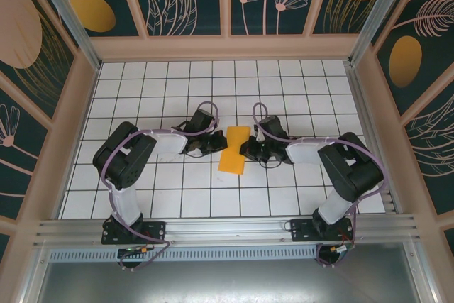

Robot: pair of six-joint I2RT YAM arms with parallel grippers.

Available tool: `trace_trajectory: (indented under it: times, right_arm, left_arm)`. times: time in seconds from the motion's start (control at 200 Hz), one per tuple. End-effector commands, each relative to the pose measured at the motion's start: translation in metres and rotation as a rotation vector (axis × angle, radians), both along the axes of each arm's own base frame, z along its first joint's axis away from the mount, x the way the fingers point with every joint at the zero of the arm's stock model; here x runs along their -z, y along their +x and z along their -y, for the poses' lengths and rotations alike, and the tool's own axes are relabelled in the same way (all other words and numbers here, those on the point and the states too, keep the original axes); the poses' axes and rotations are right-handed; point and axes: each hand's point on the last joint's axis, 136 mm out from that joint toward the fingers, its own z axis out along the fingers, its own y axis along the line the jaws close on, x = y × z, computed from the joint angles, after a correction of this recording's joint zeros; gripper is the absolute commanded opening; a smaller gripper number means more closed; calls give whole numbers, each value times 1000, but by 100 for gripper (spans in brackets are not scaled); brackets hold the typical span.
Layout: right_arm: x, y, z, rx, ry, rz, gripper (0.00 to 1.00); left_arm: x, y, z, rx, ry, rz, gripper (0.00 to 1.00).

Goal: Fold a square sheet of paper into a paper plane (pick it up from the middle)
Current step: Fold the square sheet of paper in half at the center of the table.

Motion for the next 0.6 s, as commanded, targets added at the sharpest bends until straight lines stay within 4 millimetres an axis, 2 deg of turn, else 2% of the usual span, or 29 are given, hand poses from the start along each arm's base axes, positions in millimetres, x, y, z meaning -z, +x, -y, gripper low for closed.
trace_trajectory:
  times: [0.0,0.13,0.205,0.285,0.455,0.595]
  right_arm:
    - [20,-10,11,-12,-28,-7,0]
    - [41,-22,23,-1,-75,-49,0]
    - [42,-24,23,-2,-71,-53,0]
    - [29,-18,18,-12,-46,-29,0]
    - [-18,-10,1,-34,58,73,0]
    - [-26,-17,-5,-43,117,81,0]
  left_arm:
    - [32,-18,-13,16,81,-65,0]
    - [33,-18,-13,16,81,-69,0]
    - [34,-19,-13,16,82,-70,0]
    - [34,-19,-13,18,83,-71,0]
    - [33,-19,-13,18,81,-70,0]
    - [34,-19,-13,19,83,-72,0]
